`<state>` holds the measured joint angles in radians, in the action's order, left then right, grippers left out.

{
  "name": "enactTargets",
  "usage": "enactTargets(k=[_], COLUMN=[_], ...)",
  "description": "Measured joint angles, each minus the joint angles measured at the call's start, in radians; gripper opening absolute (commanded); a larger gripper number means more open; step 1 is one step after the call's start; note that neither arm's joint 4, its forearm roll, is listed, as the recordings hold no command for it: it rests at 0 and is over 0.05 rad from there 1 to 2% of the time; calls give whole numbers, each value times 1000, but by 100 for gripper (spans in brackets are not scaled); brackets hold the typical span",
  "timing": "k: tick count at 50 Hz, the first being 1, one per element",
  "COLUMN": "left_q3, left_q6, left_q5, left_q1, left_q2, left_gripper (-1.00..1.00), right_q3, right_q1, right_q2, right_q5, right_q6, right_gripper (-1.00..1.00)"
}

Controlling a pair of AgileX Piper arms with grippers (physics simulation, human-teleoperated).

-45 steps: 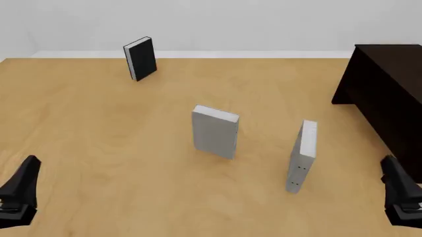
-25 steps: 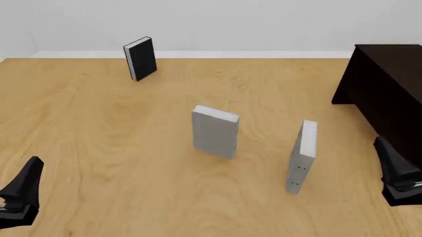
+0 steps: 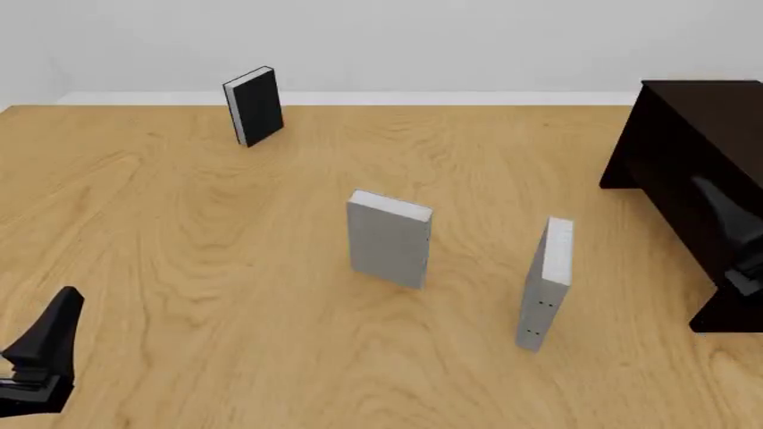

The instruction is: Pick up the book on the right and place it on the cabinet shelf.

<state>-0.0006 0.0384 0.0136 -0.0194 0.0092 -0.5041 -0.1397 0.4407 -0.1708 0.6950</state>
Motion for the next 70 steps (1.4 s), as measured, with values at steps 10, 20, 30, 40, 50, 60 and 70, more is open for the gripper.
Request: enactTargets(k=[10, 20, 30, 40, 50, 60, 70], left_q3=[0, 0, 0, 0, 0, 0, 0], left_q6=[5, 9, 12, 15, 18, 22, 27], left_q5=[2, 8, 15, 22, 31, 36, 39], left_q1=[-3, -8, -15, -21, -27, -34, -37], left_q2=[-1, -3, -4, -5, -6, -5, -5], left_gripper=[100, 100, 100, 100, 100, 100, 100], right_q3=[-127, -224, -287, -321, -334, -350, -361], right_q1=[-7, -16, -22, -33, -40, -49, -62], right_q2=[50, 101, 142, 174, 192, 214, 242], right_q5=[-88, -175, -269, -358, -425, -498, -554], right_q6=[109, 240, 402, 566, 704, 810, 885], right_gripper=[100, 100, 100, 100, 100, 100, 100])
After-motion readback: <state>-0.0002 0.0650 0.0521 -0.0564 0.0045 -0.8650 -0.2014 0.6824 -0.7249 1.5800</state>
